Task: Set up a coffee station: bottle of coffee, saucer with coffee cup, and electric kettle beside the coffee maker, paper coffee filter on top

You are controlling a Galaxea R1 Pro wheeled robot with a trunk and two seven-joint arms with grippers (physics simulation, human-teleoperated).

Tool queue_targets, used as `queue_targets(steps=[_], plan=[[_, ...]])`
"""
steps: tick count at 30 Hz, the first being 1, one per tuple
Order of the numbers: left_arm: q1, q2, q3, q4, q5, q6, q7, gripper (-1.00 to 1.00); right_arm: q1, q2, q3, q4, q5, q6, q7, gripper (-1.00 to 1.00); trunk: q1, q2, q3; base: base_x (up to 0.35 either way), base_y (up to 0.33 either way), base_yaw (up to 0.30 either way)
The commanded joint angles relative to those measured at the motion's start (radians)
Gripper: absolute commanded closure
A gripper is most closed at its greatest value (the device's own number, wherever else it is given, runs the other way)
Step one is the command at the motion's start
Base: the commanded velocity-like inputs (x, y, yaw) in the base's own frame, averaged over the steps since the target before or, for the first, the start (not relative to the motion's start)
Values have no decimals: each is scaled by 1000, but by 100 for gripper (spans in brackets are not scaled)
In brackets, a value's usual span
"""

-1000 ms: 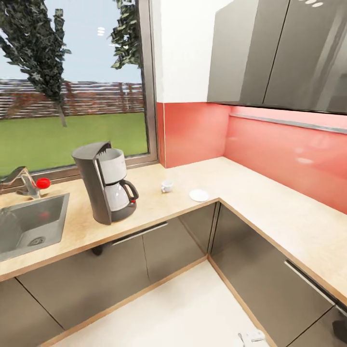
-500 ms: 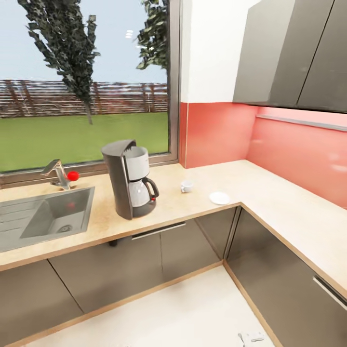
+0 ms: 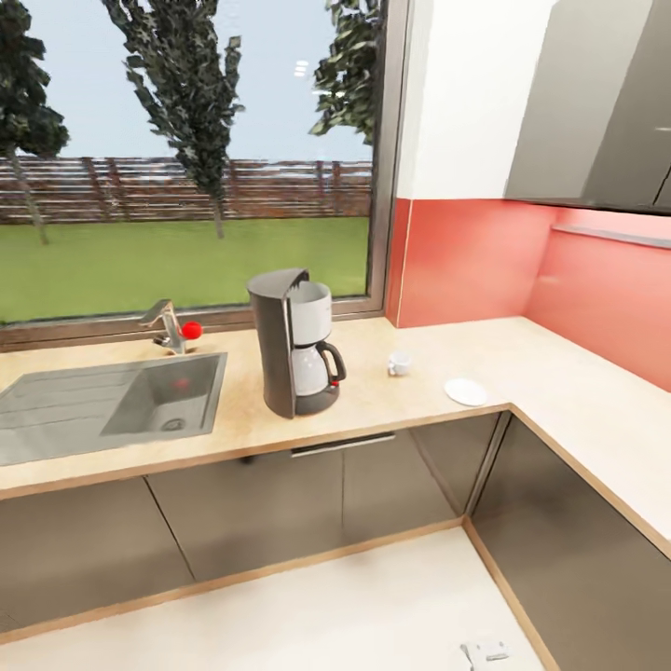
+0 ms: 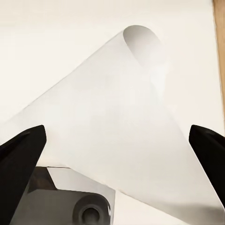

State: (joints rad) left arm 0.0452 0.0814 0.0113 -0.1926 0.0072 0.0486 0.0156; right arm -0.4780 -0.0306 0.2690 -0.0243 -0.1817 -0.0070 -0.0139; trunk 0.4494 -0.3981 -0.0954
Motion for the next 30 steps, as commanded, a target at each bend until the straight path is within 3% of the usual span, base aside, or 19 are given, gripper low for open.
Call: queue_targets(steps=[1, 13, 18, 25, 30], plan=[[1, 0, 1, -4, 1, 5, 2, -100, -1, 0, 9, 0, -10, -1, -1, 100, 1, -2, -2, 0, 0, 276], [1, -2, 1, -4, 1, 5, 1, -100, -1, 0, 9, 0, -10, -1, -1, 100, 1, -2, -2, 0, -1, 276], [1, -3, 1, -4, 0, 5, 2, -100, -1, 0, 9, 0, -10, -1, -1, 100, 1, -2, -2, 0, -218, 263], [1, -2, 1, -3, 0, 5, 2, -100, 13, -3, 10, 1, -2, -2, 1, 100, 1, -2, -2, 0, -269, 45], [1, 0, 1, -2, 1, 5, 3, -100, 18, -2, 12, 0, -3, -3, 1, 100, 1, -2, -2, 0, -32, 1]])
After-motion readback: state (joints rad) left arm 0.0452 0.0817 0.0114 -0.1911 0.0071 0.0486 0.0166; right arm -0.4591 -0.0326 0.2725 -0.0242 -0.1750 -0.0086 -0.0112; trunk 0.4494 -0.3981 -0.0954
